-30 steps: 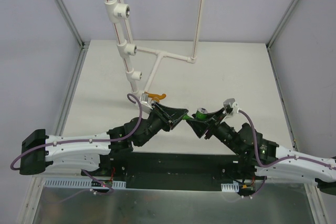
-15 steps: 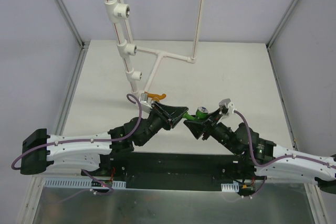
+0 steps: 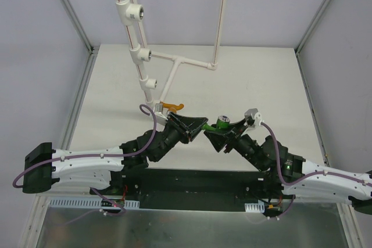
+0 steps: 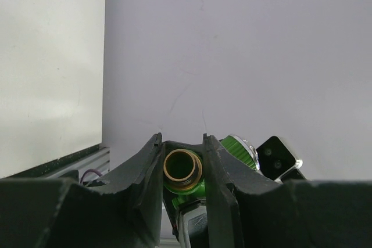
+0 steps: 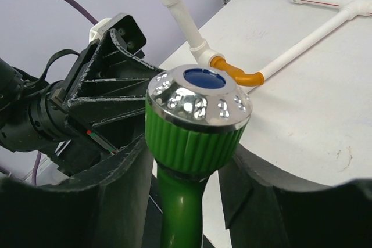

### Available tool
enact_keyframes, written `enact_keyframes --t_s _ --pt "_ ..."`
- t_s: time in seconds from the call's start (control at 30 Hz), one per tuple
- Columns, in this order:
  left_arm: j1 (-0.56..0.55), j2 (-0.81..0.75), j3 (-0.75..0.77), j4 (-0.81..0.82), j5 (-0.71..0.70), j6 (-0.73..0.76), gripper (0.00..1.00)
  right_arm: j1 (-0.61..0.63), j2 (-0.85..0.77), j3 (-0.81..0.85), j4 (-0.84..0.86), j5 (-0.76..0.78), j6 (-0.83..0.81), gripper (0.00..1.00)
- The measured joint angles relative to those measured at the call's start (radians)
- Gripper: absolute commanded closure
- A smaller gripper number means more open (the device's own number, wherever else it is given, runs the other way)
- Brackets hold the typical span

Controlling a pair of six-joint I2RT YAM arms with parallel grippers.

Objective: Install the water faucets
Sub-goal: Pick up the water faucet from the center of the board.

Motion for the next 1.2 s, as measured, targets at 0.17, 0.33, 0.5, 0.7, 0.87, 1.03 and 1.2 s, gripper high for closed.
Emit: enact_keyframes --t_s 0.17,0.33,0.5,0.7,0.87,1.03,1.2 --pt "0.000 0.000 0.000 0.006 -0.001 -0.012 1.00 0.000 0.000 0.002 0.010 0.010 -0.009 0.64" --pt "0.000 0.002 -0.001 0.017 -0.002 -0.019 1.00 0.004 0.000 0.003 0.024 0.008 -0.002 0.99" --pt "0.000 0.002 -0.001 0.021 -0.001 -0.019 0.93 0.005 0.000 0.003 0.026 0.008 -0.007 1.00" --pt "0.000 -0.002 -0.001 0.017 0.000 -0.016 0.46 0.006 -0.003 0.004 0.020 0.008 -0.008 1.00" --pt "-0.002 -0.014 -0.001 0.012 0.011 -0.009 0.30 0.003 0.014 0.011 -0.017 0.026 -0.009 1.00" --pt "-0.001 -0.016 -0.002 -0.002 0.013 -0.008 0.28 0.003 0.050 0.034 -0.052 0.026 -0.008 1.00" --pt "-0.001 -0.023 -0.002 -0.023 0.013 -0.002 0.28 0.003 0.060 0.048 -0.084 0.015 -0.002 1.00"
